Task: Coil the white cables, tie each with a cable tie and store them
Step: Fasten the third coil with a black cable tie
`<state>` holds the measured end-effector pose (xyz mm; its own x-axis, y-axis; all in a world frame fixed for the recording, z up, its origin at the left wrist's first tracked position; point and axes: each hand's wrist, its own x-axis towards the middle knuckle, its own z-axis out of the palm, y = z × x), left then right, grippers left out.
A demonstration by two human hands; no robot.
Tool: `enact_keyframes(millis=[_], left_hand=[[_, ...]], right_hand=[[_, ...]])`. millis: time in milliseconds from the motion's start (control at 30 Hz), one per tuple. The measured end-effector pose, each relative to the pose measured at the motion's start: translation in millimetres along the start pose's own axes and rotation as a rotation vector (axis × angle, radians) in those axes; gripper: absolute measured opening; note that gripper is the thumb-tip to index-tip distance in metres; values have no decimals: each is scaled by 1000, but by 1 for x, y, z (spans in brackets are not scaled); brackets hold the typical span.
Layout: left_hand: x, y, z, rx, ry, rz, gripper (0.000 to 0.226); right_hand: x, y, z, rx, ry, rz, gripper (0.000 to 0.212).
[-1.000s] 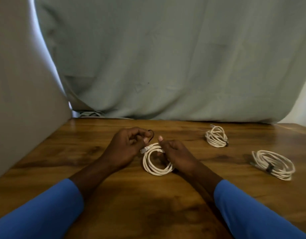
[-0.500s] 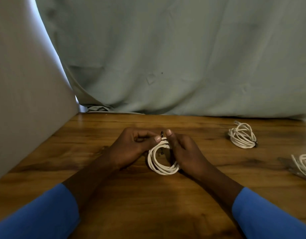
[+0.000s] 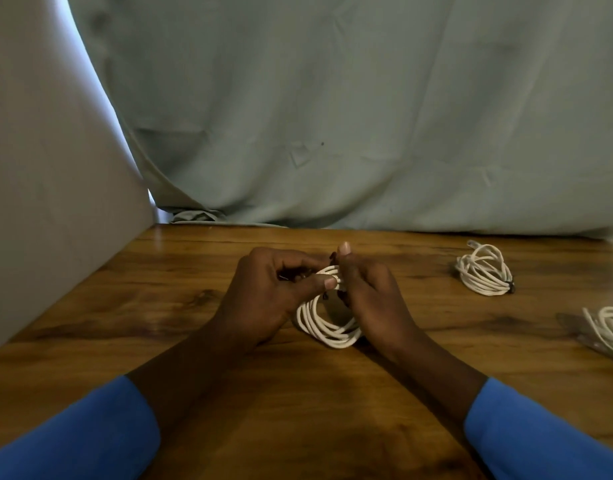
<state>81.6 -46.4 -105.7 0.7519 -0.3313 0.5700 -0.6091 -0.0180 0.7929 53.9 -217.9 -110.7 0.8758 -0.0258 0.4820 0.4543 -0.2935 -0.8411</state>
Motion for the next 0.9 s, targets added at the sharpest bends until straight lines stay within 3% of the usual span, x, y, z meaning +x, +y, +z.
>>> enact_keyframes(millis=[200, 300, 367, 433, 500, 567, 800, 900], left_hand=[[3, 11, 0, -64, 87, -52, 15], [4, 8, -11, 124, 124, -99, 10], [2, 7, -16, 410, 48, -61, 21], [0, 10, -15, 568, -69, 8, 53], [-2, 16, -14, 538, -169, 130, 70], [-1, 17, -14, 467, -223, 221, 62], [1, 19, -25, 213, -256, -43, 33], [1, 21, -30, 56, -137, -190, 13]], right_hand=[[4, -6, -5, 266, 168, 63, 39], [6, -11, -11, 423, 180, 147, 43], [5, -13, -14, 420, 85, 167, 40], [1, -14, -15, 361, -49, 164, 37], [-2, -15, -11, 334, -156, 180, 37], [-4, -17, -9, 334, -204, 184, 36], [-5, -12, -6, 245, -223, 124, 47], [-5, -13, -7, 208, -175, 94, 48]])
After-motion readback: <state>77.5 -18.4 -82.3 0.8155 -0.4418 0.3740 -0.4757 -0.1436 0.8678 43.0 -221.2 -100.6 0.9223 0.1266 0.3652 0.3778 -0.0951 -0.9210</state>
